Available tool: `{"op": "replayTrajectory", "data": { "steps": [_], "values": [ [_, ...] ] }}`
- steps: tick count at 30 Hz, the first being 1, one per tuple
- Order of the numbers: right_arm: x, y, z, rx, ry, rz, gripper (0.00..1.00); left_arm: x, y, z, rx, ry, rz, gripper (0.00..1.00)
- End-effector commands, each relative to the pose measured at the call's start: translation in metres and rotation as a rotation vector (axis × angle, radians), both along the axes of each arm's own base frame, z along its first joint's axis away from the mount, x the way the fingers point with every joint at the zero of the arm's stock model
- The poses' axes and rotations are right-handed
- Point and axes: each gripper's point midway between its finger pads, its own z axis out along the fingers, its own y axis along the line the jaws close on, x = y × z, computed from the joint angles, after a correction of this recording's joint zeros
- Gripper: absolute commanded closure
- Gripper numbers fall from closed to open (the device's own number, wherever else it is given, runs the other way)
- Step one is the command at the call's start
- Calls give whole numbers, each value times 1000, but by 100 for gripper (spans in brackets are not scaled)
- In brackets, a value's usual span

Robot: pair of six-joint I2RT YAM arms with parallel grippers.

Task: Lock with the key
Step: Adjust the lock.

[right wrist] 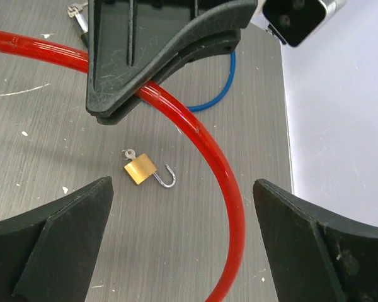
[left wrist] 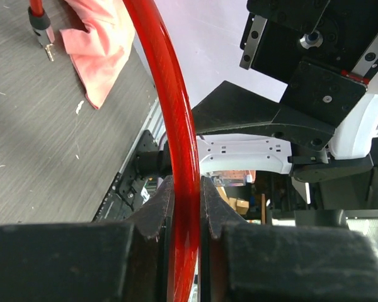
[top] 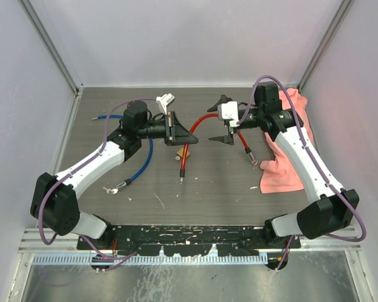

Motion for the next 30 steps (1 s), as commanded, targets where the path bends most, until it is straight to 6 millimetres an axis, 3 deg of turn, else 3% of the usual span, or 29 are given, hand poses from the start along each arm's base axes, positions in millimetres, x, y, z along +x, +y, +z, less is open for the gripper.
{"op": "replayTrajectory", "data": {
  "steps": [1, 8, 14, 21, 30],
  "values": [
    [-10, 10, 13, 66, -72, 98, 1, -14, 0, 28, -92, -52, -56, 100],
    [-12, 22, -5, 42, -40, 121, 4, -15, -1, 17, -104, -4, -60, 100],
    [-15, 36, -23, 4, -31, 134, 12, -15, -1, 9, -97, 20, -64, 100],
    [-19, 45, -28, -5, -25, 153, 19, -15, -2, 7, -99, 30, -66, 100],
    [4, 50, -34, -63, -74, 89, 22, -21, -1, 11, -106, 49, -89, 100]
  ]
}}
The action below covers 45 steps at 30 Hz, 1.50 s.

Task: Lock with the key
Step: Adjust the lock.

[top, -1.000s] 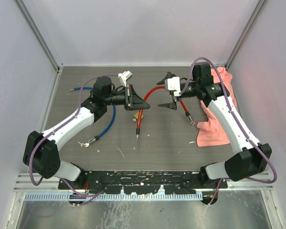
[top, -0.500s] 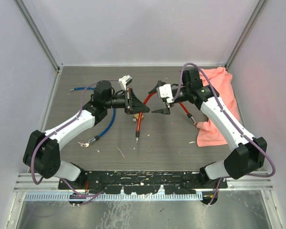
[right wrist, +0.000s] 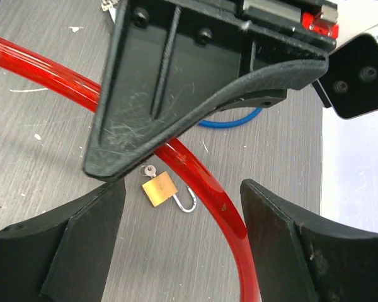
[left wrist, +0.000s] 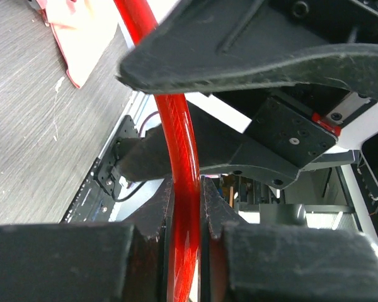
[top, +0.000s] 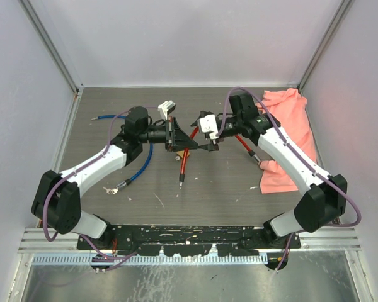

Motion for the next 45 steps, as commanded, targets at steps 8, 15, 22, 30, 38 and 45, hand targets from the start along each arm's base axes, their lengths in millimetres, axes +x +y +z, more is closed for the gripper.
{"op": "replayTrajectory", "data": {
  "steps": [8, 15, 22, 30, 38, 45],
  "values": [
    [24, 7, -5, -20, -107, 6, 37, -14, -1, 26, -70, -71, -63, 100],
    [26, 11, -2, -20, -98, 13, 78, -15, -5, 25, -69, -54, -73, 100],
    [8, 1, -2, -10, 39, 17, 99, -12, -3, 28, -75, -93, -33, 70],
    [-32, -18, 7, 61, 257, 81, 99, -13, 25, 41, -63, -498, 157, 16],
    [-59, -21, 4, 102, 428, 134, 99, -10, 86, 47, 9, -1158, 514, 2],
    [-59, -18, -6, 85, 600, 134, 99, -24, 79, 26, -10, -1402, 425, 2]
  ]
}}
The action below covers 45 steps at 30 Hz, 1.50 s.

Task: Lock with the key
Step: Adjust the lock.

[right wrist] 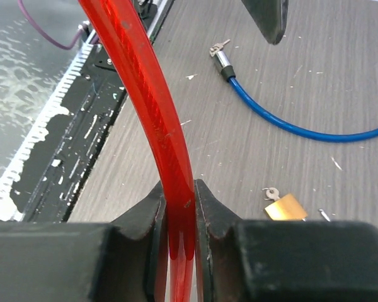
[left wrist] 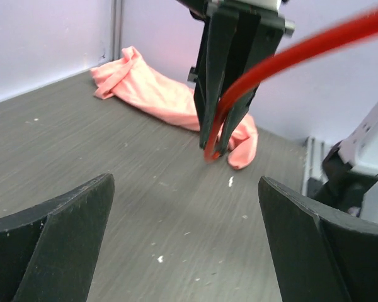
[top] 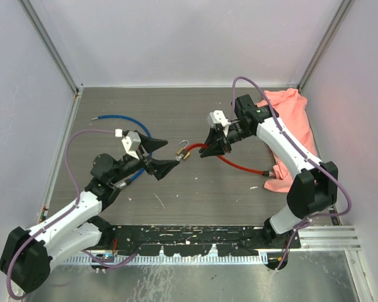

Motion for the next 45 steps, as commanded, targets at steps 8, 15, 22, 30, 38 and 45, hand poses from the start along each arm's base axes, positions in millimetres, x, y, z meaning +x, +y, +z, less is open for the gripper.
{"op": "replayTrajectory", "data": {
  "steps": [8, 15, 22, 30, 38, 45],
  "values": [
    [-13, 5, 12, 50, 251, 52, 99, 1, -8, 14, -11, -344, -12, 2],
    [-13, 12, -4, 30, 319, 77, 99, -3, -34, 43, -109, -397, -53, 1],
    [-14, 15, -12, 7, 332, 89, 99, 2, -60, 67, -144, -417, -97, 17],
    [-13, 15, -18, -7, 343, 90, 99, 7, -75, 69, -180, -378, -160, 67],
    [-13, 15, -16, -20, 333, 91, 81, 14, -72, 60, -174, -294, -127, 100],
    [28, -31, 8, -97, 251, -105, 0, 52, -20, 32, -40, -24, 175, 100]
  ]
}}
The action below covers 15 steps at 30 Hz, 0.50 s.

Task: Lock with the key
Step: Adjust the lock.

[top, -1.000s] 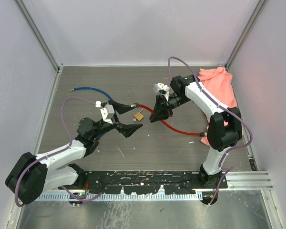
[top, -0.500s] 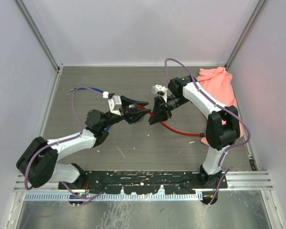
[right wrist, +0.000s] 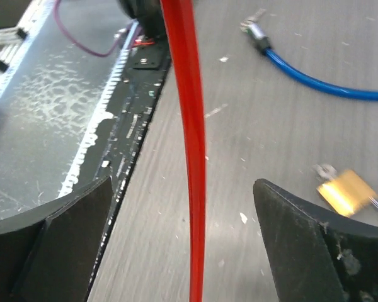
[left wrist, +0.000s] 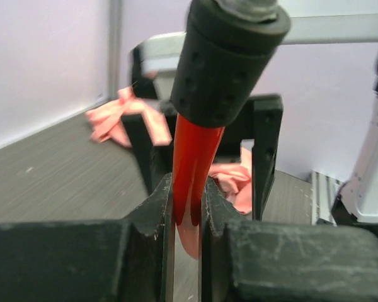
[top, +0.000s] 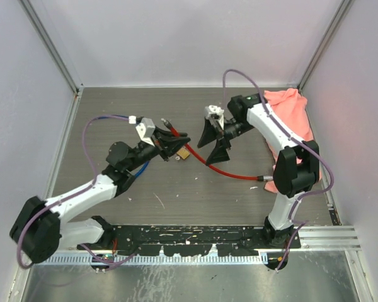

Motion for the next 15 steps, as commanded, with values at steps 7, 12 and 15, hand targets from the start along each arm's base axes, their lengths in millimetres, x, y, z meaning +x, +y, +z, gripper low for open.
{"op": "replayTrajectory", "data": {
  "steps": [7, 12, 15],
  "values": [
    [93, -97, 72, -141, -296, -609, 0, 58, 85, -5, 70, 312, 425, 100],
    [105, -97, 102, 42, -83, -936, 0, 75, 87, 5, 54, 397, 448, 100],
    [85, -85, 91, 148, 157, -947, 0, 85, 86, 9, 41, 418, 459, 100]
  ]
}}
